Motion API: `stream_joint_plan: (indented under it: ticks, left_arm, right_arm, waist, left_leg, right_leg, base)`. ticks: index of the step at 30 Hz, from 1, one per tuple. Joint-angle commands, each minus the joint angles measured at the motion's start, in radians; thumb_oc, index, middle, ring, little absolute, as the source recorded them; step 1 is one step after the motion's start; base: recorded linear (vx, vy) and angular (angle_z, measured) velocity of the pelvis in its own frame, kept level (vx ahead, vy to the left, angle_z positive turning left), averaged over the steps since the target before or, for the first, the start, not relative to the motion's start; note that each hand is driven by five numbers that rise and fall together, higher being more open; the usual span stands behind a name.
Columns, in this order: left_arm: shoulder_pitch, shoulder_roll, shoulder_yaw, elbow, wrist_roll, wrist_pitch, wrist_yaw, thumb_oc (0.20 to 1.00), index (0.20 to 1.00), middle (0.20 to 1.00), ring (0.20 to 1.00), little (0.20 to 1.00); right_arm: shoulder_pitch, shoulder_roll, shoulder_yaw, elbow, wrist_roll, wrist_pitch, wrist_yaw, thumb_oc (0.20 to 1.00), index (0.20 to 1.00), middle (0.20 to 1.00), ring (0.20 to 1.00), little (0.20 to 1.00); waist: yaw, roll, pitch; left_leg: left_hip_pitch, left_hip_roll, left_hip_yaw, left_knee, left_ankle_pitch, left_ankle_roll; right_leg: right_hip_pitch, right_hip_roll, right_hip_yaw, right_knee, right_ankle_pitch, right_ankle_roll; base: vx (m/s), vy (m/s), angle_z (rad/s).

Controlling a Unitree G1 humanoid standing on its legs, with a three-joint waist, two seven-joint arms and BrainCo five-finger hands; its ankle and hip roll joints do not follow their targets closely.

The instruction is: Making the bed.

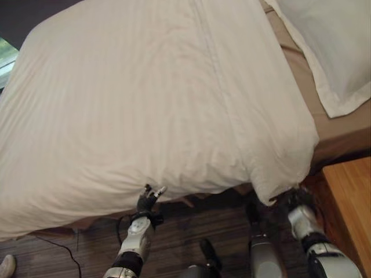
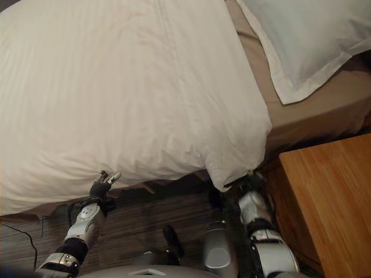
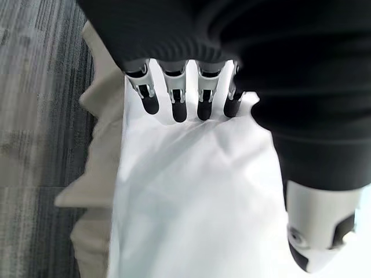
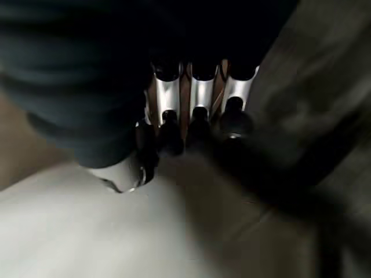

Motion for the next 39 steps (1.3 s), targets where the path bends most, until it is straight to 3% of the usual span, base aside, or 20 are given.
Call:
stream_joint_plan:
  ticks: [1,2,3,4,5,12,16,22,25,29,39]
  left_arm:
    - [-0.03,0.064,-0.011,-0.001,-0.01,-0.016,-0.027,1.0,1.0,1.0,1.0,1.0]
    - [-0.03,0.064,-0.011,-0.001,-0.01,-0.016,-0.027,1.0,1.0,1.0,1.0,1.0]
    - [-0.016,0.059,-0.018,-0.035,0.0,-0.01,-0.036,1.0,1.0,1.0,1.0,1.0]
    - [-0.01,0.058,-0.022,-0.048,0.006,0.001,-0.042,1.0,1.0,1.0,1.0,1.0]
    - [-0.009,0.057,-0.026,-0.055,0.013,0.009,-0.046,1.0,1.0,1.0,1.0,1.0]
    - [0.029,0.003,-0.109,-0.087,0.156,0.061,-0.093,1.0,1.0,1.0,1.0,1.0]
    - [0.039,0.007,-0.127,-0.174,0.167,0.057,-0.107,1.0,1.0,1.0,1.0,1.0]
    - [0.056,0.094,-0.077,-0.442,0.223,0.031,-0.084,1.0,1.0,1.0,1.0,1.0]
    - [0.066,0.135,-0.019,-0.518,0.318,0.023,-0.039,1.0,1.0,1.0,1.0,1.0]
    - [0.093,0.165,0.06,-0.604,0.335,0.006,0.01,1.0,1.0,1.0,1.0,1.0]
    - [0.163,0.104,0.001,-0.632,0.267,0.001,-0.057,1.0,1.0,1.0,1.0,1.0]
  right_arm:
    - [0.019,-0.02,-0.047,0.065,-0.089,0.04,0.01,0.2,0.2,0.2,0.2,0.2]
    - [0.019,-0.02,-0.047,0.066,-0.089,0.04,0.01,0.2,0.2,0.2,0.2,0.2]
    - [0.107,-0.061,-0.07,0.1,-0.142,0.07,0.019,0.2,0.2,0.2,0.2,0.2]
    - [0.144,-0.07,-0.063,0.093,-0.173,0.086,0.028,0.856,0.856,0.856,0.856,0.856]
    - [0.165,-0.079,-0.054,0.082,-0.2,0.096,0.038,1.0,1.0,1.0,1.0,1.0]
    - [0.23,-0.139,0.098,-0.322,-0.445,0.091,0.087,1.0,1.0,1.0,1.0,1.0]
    - [0.228,-0.157,0.126,-0.516,-0.515,0.072,0.095,1.0,1.0,1.0,1.0,1.0]
    - [0.243,-0.13,0.124,-0.723,-0.51,0.026,0.11,1.0,1.0,1.0,1.0,1.0]
    - [0.261,-0.11,0.115,-0.81,-0.508,0.003,0.125,1.0,1.0,1.0,1.0,1.0]
    - [0.283,-0.088,0.101,-0.905,-0.48,-0.026,0.131,1.0,1.0,1.0,1.0,1.0]
    - [0.286,-0.07,0.177,-0.936,-0.512,-0.018,0.16,1.0,1.0,1.0,1.0,1.0]
  waist:
    - [-0.039,-0.067,-0.002]
    - [-0.038,-0.067,-0.003]
    - [-0.053,-0.095,-0.015]
    - [-0.057,-0.11,-0.023]
    - [-0.06,-0.121,-0.03]
    - [-0.086,-0.207,-0.083]
    - [-0.095,-0.23,-0.119]
    - [-0.093,-0.241,-0.16]
    - [-0.09,-0.246,-0.173]
    - [-0.082,-0.253,-0.182]
    - [-0.074,-0.262,-0.184]
  left_leg:
    - [0.012,0.062,-0.027,0.013,-0.037,-0.033]
    - [0.011,0.062,-0.027,0.013,-0.037,-0.033]
    - [0.04,0.065,-0.021,0.013,-0.05,-0.03]
    - [0.051,0.065,-0.017,0.013,-0.051,-0.029]
    - [0.059,0.067,-0.015,0.013,-0.053,-0.028]
    - [0.141,0.072,0.0,0.013,-0.077,-0.019]
    - [0.17,0.075,0.002,0.013,-0.084,-0.015]
    - [0.196,0.072,-0.01,0.013,-0.095,-0.008]
    - [0.205,0.071,-0.01,0.013,-0.098,-0.008]
    - [0.21,0.07,-0.012,0.013,-0.1,-0.006]
    - [0.227,0.065,-0.003,0.013,-0.107,0.001]
  right_leg:
    - [0.088,-0.039,0.026,0.013,-0.19,0.067]
    - [0.087,-0.039,0.026,0.013,-0.19,0.067]
    - [0.115,-0.04,0.018,0.013,-0.198,0.069]
    - [0.124,-0.04,0.02,0.013,-0.197,0.067]
    - [0.13,-0.04,0.021,0.013,-0.197,0.067]
    - [0.189,-0.036,0.043,0.013,-0.198,0.071]
    - [0.215,-0.035,0.05,0.013,-0.198,0.068]
    - [0.245,-0.038,0.047,0.013,-0.202,0.068]
    - [0.253,-0.04,0.043,0.013,-0.201,0.07]
    - [0.259,-0.041,0.042,0.013,-0.197,0.075]
    - [0.266,-0.043,0.052,0.013,-0.19,0.078]
  base:
    - [0.0,0.0,0.0]
    - [0.05,0.024,-0.05]
    - [0.06,0.007,-0.02]
    - [0.07,0.011,0.01]
    - [0.03,0.017,-0.01]
    - [0.0,0.03,-0.12]
    - [0.0,0.011,0.0]
    - [0.01,0.037,0.06]
    - [0.01,0.022,0.03]
    - [0.0,0.012,-0.02]
    - [0.0,0.01,-0.01]
